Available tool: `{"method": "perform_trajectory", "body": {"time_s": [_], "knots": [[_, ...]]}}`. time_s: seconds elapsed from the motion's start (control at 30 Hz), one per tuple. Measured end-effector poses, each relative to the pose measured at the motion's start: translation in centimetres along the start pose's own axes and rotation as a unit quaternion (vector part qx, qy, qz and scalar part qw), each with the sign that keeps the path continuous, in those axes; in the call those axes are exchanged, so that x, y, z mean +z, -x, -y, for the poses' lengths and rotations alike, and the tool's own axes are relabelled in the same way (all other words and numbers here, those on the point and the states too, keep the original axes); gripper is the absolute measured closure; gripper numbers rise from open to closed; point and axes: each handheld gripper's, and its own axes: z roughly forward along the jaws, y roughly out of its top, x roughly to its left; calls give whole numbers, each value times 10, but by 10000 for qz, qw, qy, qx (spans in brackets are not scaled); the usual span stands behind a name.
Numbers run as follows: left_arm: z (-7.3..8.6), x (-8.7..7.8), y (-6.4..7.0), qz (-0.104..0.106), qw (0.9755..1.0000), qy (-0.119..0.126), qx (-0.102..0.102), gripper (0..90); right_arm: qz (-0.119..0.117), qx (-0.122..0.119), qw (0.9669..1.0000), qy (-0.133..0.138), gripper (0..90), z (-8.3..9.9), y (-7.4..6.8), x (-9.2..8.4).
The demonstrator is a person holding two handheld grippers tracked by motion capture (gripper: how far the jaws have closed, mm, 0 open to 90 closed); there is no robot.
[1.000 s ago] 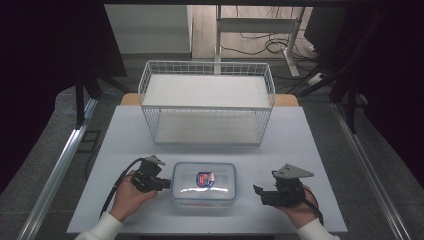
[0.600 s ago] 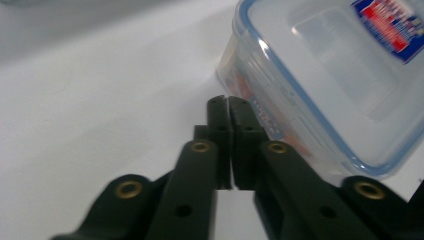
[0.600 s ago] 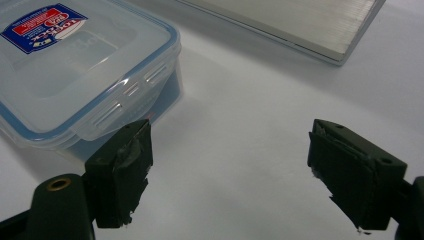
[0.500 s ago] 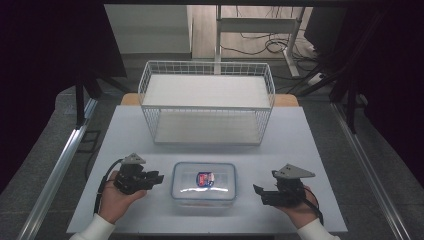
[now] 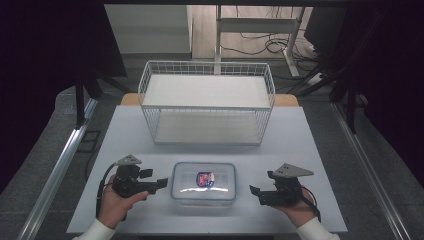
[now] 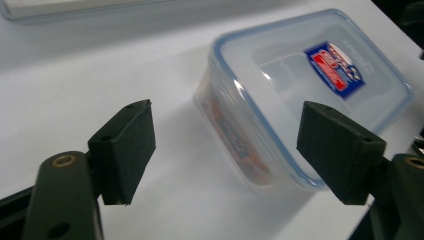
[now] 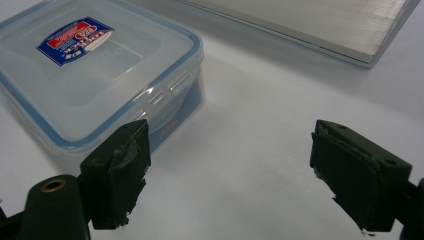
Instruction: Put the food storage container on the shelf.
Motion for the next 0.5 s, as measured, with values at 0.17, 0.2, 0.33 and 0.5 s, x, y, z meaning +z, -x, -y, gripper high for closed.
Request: {"method": "perform_trajectory", "body": {"time_s": [0.17,0.2,0.33,0.5], "knots": [[1,1,0,121,9999,18,-17,217,-200,67,9998,-54,167,1,0,2],[1,1,0,142,9999,19,-25,216,-227,75,9997,-60,167,1,0,3],[0,4,0,216,9997,2,-86,212,-383,185,9991,-22,167,-1,0,4],[-1,7,0,391,9989,96,-230,200,-664,377,9971,10,164,-2,-1,7]]}}
